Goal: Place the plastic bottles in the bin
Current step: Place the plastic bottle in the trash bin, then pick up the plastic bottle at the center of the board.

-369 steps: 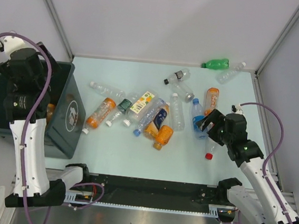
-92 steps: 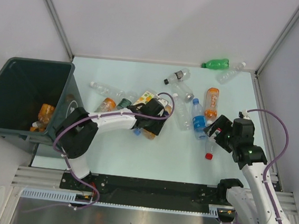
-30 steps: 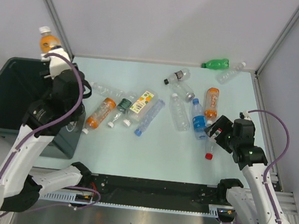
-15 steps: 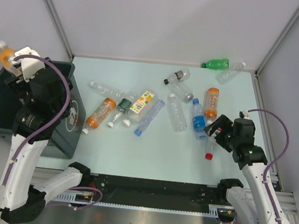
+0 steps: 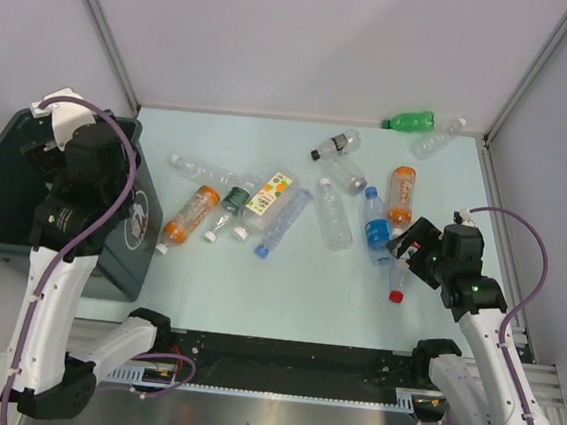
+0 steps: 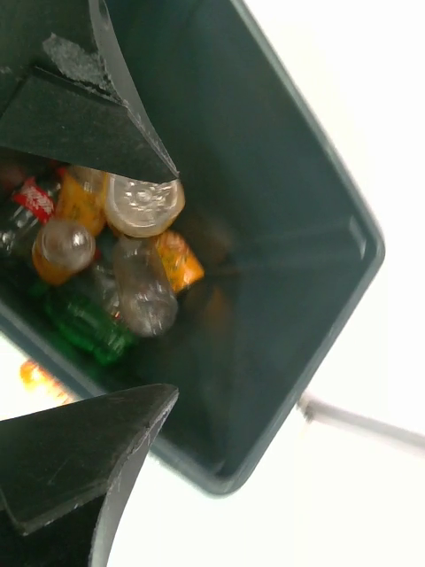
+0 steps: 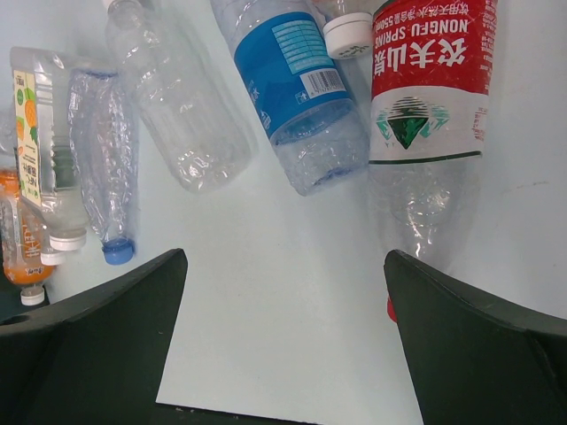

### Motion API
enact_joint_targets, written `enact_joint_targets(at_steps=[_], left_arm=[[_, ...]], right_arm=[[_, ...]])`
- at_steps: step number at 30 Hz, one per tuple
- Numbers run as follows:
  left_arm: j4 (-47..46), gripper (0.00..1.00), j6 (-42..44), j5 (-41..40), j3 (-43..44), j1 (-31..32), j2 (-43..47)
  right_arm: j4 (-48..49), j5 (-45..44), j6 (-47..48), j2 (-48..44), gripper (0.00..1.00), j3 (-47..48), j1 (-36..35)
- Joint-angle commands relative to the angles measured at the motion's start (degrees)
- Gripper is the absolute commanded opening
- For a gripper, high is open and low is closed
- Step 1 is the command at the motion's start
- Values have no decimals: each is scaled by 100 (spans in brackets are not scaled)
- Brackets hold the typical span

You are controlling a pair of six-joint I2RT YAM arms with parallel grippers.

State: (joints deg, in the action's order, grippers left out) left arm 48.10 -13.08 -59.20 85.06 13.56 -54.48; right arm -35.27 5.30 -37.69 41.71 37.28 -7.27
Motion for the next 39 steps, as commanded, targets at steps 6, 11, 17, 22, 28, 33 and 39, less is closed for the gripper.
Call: enact_joint_targets(at_steps=[6, 11, 17, 22, 28, 33, 39], left_arm=[[58, 100, 447, 2631, 502, -12, -168], [78, 100, 622, 3677, 688, 356, -379], [-336, 100, 763, 4346, 310, 1507, -475], [-581, 100, 772, 4390, -233, 2158, -800], [-1284, 97, 299, 5339, -1147, 2502, -1073], [-1847, 93, 69, 5481, -1606, 2739, -1433], [-2137, 80, -54, 5428, -1870, 3003, -2170]], right_arm=[[134, 15, -19, 12, 100, 60, 32], [152, 15, -19, 47, 100, 69, 15], [117, -11, -1, 56, 100, 60, 24], [90, -38, 43, 65, 100, 60, 32], [73, 6, 43, 153, 100, 69, 41], [46, 32, 43, 135, 100, 60, 24], [-15, -11, 25, 83, 100, 60, 32]])
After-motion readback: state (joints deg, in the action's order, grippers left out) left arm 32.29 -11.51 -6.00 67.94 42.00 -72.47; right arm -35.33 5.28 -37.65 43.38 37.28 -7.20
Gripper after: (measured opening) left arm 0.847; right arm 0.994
